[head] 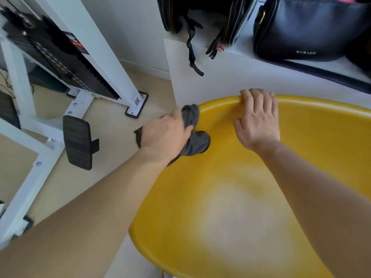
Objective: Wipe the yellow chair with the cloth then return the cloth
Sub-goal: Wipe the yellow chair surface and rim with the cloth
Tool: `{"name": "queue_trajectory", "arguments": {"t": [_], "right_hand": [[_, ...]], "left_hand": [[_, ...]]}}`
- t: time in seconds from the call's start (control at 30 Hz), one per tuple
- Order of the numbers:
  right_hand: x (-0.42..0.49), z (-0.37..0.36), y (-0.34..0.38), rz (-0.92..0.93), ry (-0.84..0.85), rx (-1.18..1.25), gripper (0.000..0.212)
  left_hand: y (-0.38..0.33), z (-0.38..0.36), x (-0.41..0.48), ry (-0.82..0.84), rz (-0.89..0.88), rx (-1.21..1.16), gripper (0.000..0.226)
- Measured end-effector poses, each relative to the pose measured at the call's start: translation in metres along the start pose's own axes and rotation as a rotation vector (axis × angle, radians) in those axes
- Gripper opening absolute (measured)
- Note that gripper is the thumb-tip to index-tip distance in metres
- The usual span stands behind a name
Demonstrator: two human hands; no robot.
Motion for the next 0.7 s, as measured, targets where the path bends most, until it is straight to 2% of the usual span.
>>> {"name": "queue_trajectory", "arguments": {"t": [0.1, 0.17, 0.27, 0.33, 0.47, 0.6, 0.67, 0.7], "right_hand": [[0.0, -0.002, 0.007, -0.076, 0.057, -0.027, 0.074], [0.003, 0.004, 0.02, -0.068, 0.081, -0.026, 0.072], [0.007, 0.008, 0.068, 0.179, 0.119, 0.073, 0.066], [0.003, 0.006, 0.1, 0.263, 0.159, 0.111, 0.062], [-0.022, 0.004, 0.135, 0.221, 0.17, 0.061, 0.073], [-0.066, 0.006, 0.184, 0.407, 0.229, 0.122, 0.075], [-0.079, 0.004, 0.195, 0.399, 0.241, 0.147, 0.073], [-0.08, 0.002, 0.196, 0.372, 0.233, 0.157, 0.072]], "left_hand": [[0.022, -0.006, -0.035, 0.065, 0.098, 0.059, 0.047], [0.013, -0.008, -0.02, 0.081, 0.129, -0.004, 0.047], [-0.009, -0.009, 0.014, 0.065, 0.054, -0.134, 0.041], [-0.004, -0.008, 0.011, 0.022, 0.046, -0.127, 0.039], [0.034, -0.006, -0.071, -0.035, 0.316, -0.047, 0.044], [0.054, -0.005, -0.163, -0.038, 0.605, -0.121, 0.046], [0.057, -0.005, -0.16, -0.019, 0.664, -0.229, 0.044], [0.057, -0.005, -0.148, -0.024, 0.639, -0.272, 0.042]]}}
Point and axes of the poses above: each hand's wrist, its own x-axis towards the middle knuckle, its own z-axis out of the back of the hand, y = z × x, the point moved 5 cm from there along x, towards the middle knuckle, and after that the axes turned 12 degrees about -y, right-handed, at the moved point
